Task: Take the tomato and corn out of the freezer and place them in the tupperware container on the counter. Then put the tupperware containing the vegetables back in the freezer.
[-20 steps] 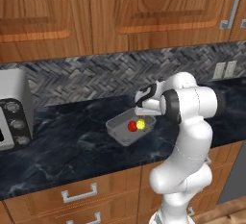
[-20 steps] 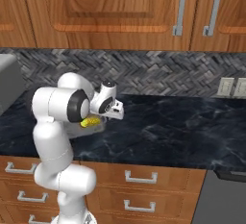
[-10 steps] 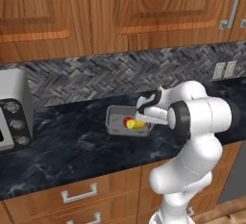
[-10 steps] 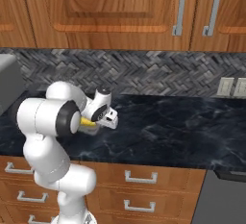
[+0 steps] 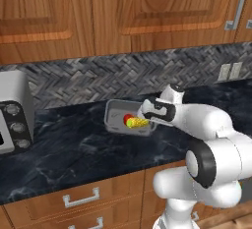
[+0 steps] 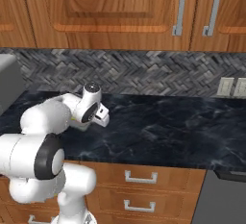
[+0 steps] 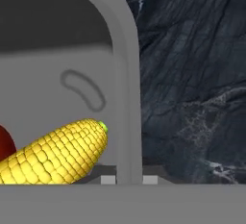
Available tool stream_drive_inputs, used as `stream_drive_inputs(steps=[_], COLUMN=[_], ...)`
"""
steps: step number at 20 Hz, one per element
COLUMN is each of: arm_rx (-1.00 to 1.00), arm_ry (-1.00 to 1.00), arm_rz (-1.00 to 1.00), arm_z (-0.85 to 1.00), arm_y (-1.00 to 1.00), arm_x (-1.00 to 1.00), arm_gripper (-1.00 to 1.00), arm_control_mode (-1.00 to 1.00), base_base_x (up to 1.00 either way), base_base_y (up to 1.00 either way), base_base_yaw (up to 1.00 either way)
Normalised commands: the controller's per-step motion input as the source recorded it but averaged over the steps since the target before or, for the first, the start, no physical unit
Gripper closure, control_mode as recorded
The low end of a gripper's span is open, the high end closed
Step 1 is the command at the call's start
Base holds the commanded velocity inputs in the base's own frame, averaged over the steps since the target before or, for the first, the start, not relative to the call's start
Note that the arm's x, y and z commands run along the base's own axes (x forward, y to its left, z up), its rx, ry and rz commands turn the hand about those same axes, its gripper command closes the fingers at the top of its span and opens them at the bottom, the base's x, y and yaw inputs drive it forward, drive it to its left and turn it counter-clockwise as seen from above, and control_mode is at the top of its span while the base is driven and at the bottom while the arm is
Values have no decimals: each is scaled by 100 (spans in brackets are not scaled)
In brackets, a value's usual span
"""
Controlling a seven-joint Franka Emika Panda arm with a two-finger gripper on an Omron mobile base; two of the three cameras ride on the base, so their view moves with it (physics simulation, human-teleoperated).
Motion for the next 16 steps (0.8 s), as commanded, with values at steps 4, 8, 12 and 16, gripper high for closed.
stream_drive_inputs(steps=[4,8,12,16], arm_rx=[0,0,0,7], arm_ry=[12,20,26,22], arm_rz=[-1,0,0,0], arm_z=[100,100,98,74], arm_y=[0,0,0,0], arm_x=[-81,-95,-89,-72], arm_gripper=[100,100,100,100], arm_control_mode=[-100,-100,-100,-100], base_base_x=[0,0,0,0], base_base_y=[0,0,0,0], base_base_yaw=[0,0,0,0])
